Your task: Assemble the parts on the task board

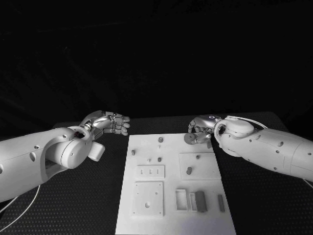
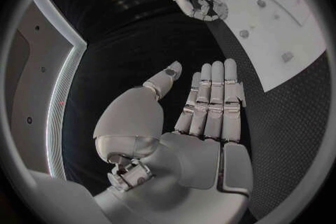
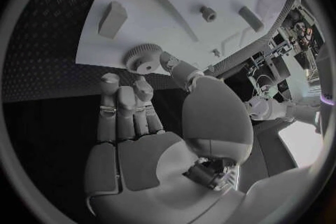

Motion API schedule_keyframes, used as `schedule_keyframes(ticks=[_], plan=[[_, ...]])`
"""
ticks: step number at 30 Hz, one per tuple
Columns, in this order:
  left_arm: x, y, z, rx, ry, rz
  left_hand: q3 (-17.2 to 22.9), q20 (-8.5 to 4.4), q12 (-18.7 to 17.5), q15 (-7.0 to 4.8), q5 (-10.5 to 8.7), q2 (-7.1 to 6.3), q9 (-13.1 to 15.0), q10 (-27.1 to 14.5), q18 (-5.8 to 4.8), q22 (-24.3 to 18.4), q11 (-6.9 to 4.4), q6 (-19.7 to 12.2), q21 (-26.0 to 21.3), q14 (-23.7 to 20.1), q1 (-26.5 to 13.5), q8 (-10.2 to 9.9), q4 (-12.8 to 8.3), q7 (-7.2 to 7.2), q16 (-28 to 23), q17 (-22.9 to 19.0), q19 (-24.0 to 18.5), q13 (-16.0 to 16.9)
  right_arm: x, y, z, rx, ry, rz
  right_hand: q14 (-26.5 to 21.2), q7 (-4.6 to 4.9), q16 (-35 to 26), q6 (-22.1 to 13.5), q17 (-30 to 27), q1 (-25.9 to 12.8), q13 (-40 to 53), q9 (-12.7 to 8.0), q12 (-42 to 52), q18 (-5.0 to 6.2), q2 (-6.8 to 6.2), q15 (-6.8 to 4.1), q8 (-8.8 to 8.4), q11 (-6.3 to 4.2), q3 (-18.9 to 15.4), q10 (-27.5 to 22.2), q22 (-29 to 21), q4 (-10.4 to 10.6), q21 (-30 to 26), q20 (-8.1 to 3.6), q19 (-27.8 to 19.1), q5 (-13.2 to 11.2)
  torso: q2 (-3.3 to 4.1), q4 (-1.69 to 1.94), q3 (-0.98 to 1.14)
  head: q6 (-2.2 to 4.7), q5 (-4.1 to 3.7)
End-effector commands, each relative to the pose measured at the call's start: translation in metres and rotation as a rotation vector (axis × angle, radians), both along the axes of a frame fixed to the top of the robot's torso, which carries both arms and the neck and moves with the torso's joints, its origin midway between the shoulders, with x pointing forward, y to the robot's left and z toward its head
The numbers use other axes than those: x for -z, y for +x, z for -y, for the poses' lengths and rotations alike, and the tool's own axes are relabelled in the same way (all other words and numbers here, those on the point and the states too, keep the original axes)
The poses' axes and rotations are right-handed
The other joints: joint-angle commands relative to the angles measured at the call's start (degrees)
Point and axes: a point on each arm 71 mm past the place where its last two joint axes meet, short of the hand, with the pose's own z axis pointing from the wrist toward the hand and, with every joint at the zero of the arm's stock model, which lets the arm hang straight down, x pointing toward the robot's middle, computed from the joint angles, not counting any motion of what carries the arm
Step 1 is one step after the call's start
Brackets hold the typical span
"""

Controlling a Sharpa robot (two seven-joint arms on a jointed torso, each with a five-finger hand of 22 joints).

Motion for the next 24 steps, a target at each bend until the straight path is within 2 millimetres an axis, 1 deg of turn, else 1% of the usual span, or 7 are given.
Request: schedule_keyframes(ticks=[1,3,9,12,17,20,24], plan=[[-0.0014,-0.0009,0.0023,0.02,-0.005,0.009,0.01,-0.23,-0.4,0.05,-0.25,-0.14,0.08,-0.12,1.08,0.1,0.15,-0.14,-0.38,0.12,0.16,-0.24,0.25,0.29,-0.39,0.09,0.01,0.09,0.0039,-0.0001,-0.0017,-0.018,-0.009,-0.021,-0.11,0.28,0.58,0.99,-0.19,0.12,-0.14,0.12,0.55,1.15,0.98,-0.29,0.45,0.21,0.49,-2.39,1.26,-0.1,0.42,-0.44,0.0,-0.01,-0.02,-0.03,0.02,-0.17,0.09],[-0.0015,-0.0009,0.0022,0.02,-0.005,0.01,0.0,-0.23,-0.41,0.05,-0.26,-0.14,0.08,-0.12,1.07,0.1,0.15,-0.14,-0.39,0.12,0.15,-0.25,0.25,0.29,-0.4,0.1,0.01,0.1,0.0049,0.0002,-0.0017,-0.018,-0.011,-0.023,-0.1,0.27,0.75,1.08,-0.31,0.16,-0.23,0.14,0.72,1.15,1.38,-0.3,0.5,0.19,0.55,-2.36,1.25,-0.07,0.55,-0.48,0.02,-0.01,-0.03,-0.12,0.04,-0.2,0.1],[-0.0014,-0.0005,0.0029,0.02,-0.005,0.009,-0.01,-0.23,-0.44,0.05,-0.26,-0.12,0.09,-0.12,1.07,0.11,0.15,-0.15,-0.4,0.12,0.12,-0.26,0.27,0.29,-0.44,0.13,0.0,0.13,0.0063,0.001,-0.0017,-0.019,-0.015,-0.03,-0.19,0.23,1.29,1.38,-0.84,0.44,-0.67,0.2,1.2,1.15,3.15,-0.34,0.65,0.14,0.77,-2.42,1.2,-0.27,0.95,-0.61,-0.08,-0.03,0.02,-0.1,0.05,-0.38,0.08],[-0.0014,-0.0005,0.0026,0.02,-0.005,0.009,-0.02,-0.23,-0.46,0.06,-0.25,-0.12,0.09,-0.13,1.06,0.12,0.16,-0.16,-0.41,0.12,0.09,-0.27,0.29,0.29,-0.47,0.16,0.0,0.15,0.0075,0.0011,-0.0019,-0.019,-0.017,-0.034,-0.36,0.22,1.59,1.66,-1.24,0.61,-1.0,0.24,1.47,1.15,4.57,-0.35,0.77,0.13,0.79,-2.57,1.17,-0.76,1.15,-0.64,-0.27,-0.03,0.04,-0.12,0.05,-0.52,0.04],[-0.0013,-0.0006,0.0026,0.02,-0.005,0.008,-0.02,-0.23,-0.47,0.06,-0.26,-0.11,0.09,-0.13,1.06,0.12,0.16,-0.16,-0.41,0.12,0.08,-0.27,0.29,0.3,-0.48,0.17,0.0,0.16,0.0089,0.0019,0.0003,-0.011,-0.022,-0.034,-0.43,0.21,1.71,1.74,-1.4,0.64,-1.12,0.24,1.57,1.15,5.06,-0.35,0.8,0.13,0.77,-2.64,1.16,-1.01,1.21,-0.63,-0.34,-0.03,0.02,-0.13,0.08,-0.81,0.03],[-0.0013,-0.0009,0.0023,0.02,-0.004,0.008,-0.03,-0.23,-0.48,0.06,-0.26,-0.12,0.09,-0.14,1.06,0.13,0.16,-0.16,-0.42,0.12,0.06,-0.28,0.3,0.3,-0.5,0.18,-0.01,0.17,0.0094,0.0026,0.0028,-0.006,-0.034,-0.031,-0.53,0.24,1.86,1.88,-1.61,0.68,-1.31,0.24,1.7,1.15,5.8,-0.34,0.84,0.16,0.73,-2.72,1.14,-1.38,1.29,-0.62,-0.43,-0.03,-0.03,-0.09,0.06,-0.99,-0.02],[-0.0012,-0.0012,0.0019,0.02,-0.004,0.006,-0.04,-0.22,-0.51,0.06,-0.26,-0.13,0.1,-0.15,1.06,0.14,0.17,-0.17,-0.44,0.11,0.05,-0.29,0.31,0.3,-0.53,0.21,-0.02,0.19,0.0113,0.0028,0.0045,-0.004,-0.049,-0.03,-0.58,0.25,1.97,1.93,-1.75,0.71,-1.44,0.23,1.78,1.15,5.85,-0.33,0.84,0.17,0.66,-2.78,1.14,-1.75,1.35,-0.62,-0.48,-0.03,-0.08,-0.09,0.02,-1.15,-0.01]])
